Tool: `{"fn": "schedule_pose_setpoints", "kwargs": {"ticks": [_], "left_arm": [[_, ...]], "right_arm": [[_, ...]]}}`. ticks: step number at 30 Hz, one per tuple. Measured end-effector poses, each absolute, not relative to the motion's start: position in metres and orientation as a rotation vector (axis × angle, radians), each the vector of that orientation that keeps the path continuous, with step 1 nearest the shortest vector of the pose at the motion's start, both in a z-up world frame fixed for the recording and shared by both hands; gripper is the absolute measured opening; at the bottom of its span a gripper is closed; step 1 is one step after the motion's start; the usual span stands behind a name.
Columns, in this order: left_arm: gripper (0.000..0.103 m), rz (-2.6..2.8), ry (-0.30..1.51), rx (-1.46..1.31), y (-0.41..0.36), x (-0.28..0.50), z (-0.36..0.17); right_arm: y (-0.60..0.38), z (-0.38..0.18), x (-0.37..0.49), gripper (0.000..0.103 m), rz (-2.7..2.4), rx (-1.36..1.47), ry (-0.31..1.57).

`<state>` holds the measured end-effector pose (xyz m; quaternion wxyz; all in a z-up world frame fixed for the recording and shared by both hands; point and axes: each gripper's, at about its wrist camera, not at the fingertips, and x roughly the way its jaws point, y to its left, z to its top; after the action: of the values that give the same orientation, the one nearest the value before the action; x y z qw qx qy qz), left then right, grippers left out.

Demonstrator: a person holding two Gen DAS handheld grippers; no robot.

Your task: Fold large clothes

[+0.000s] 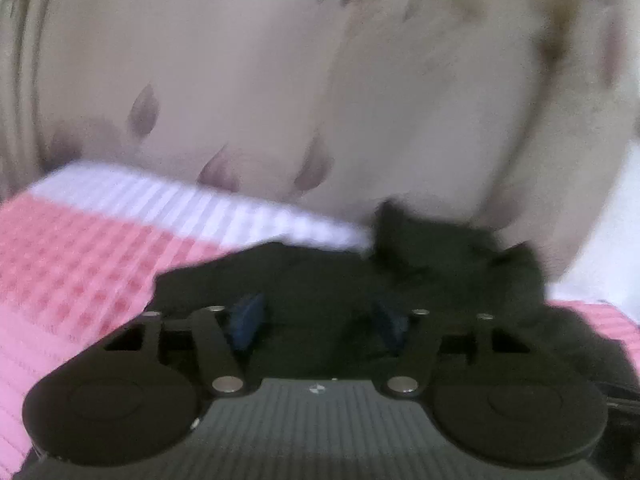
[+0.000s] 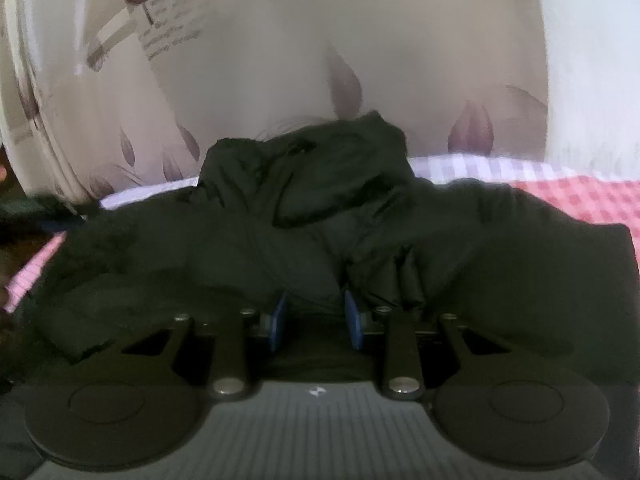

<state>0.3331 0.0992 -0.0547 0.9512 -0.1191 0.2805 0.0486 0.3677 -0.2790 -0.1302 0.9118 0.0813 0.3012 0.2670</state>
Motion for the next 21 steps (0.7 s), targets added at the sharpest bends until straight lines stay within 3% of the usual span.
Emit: {"fn": "schedule_pose_setpoints", "kwargs": {"ticks": [6, 21], "left_arm": [[0.076, 0.173, 0.612, -0.206, 0.119, 0.333, -0.088], [0.078, 0.195, 0.617, -0.159, 0.116, 0.338, -0.096]], "right_arm": [[-0.294, -0.123, 0.355, 0.029, 0.540, 0.202, 0.655], [-0.282, -0.133, 0.351, 0.029, 0.490, 0.107, 0.617]]}}
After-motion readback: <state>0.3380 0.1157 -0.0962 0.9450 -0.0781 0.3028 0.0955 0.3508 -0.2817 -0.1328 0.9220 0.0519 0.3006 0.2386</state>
